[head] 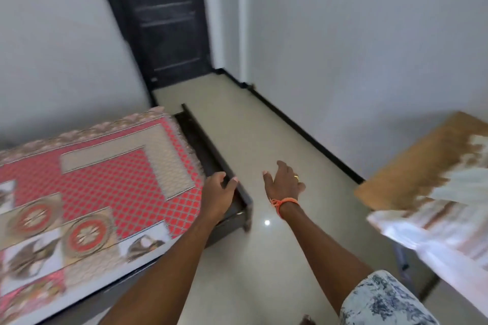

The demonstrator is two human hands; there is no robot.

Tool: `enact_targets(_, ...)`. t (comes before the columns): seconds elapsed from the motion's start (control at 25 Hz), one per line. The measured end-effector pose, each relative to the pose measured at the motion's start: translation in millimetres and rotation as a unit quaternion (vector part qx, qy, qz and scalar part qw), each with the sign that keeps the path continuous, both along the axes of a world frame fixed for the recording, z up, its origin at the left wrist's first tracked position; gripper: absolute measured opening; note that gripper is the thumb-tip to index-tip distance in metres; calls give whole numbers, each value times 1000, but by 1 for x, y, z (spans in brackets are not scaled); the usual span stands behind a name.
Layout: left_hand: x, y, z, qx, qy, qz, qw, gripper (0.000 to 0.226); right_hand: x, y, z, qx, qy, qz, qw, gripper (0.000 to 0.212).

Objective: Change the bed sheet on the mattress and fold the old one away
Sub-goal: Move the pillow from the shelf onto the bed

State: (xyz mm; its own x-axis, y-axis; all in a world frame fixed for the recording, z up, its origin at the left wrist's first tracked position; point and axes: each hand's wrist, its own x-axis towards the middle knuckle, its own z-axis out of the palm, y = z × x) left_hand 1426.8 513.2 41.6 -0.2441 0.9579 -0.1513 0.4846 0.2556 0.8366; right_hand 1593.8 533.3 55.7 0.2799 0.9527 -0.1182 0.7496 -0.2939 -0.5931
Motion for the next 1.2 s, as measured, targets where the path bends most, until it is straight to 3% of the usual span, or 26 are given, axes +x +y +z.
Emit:
enact_targets(0.24,-296,-120,8,6,-39,258,965,39,-307,-37,5,-37,152,137,978,45)
enact_targets(0.52,-560,-246,20,32,-47,464,884,38,-625,-105,7,-127,229,284,922,42)
enact_targets(0.6,-619,-267,21,34,-40,499,865,39,-696,-114,-1,-147,238,311,908,37)
enact_targets(0.68,-689,-289,21,35,-32,535,843,39,-773,-124,-19,-226,235,352,877,13)
enact_targets(0.76,-759,-308,24,22,-16,570,821,30,-852,-135,-28,-318,202,407,832,27)
enact_targets(0.92,-886,-334,48,2,-3,612,791,25,-1026,-157,-13,-255,246,431,830,24)
enact_targets(1.08,-1014,-367,58,-5,25,631,775,19,-1175,-196,-13,-346,278,447,777,46)
enact_targets(1.2,-1106,-396,47,-48,49,630,774,26,-1263,-224,-15,-354,268,435,783,49)
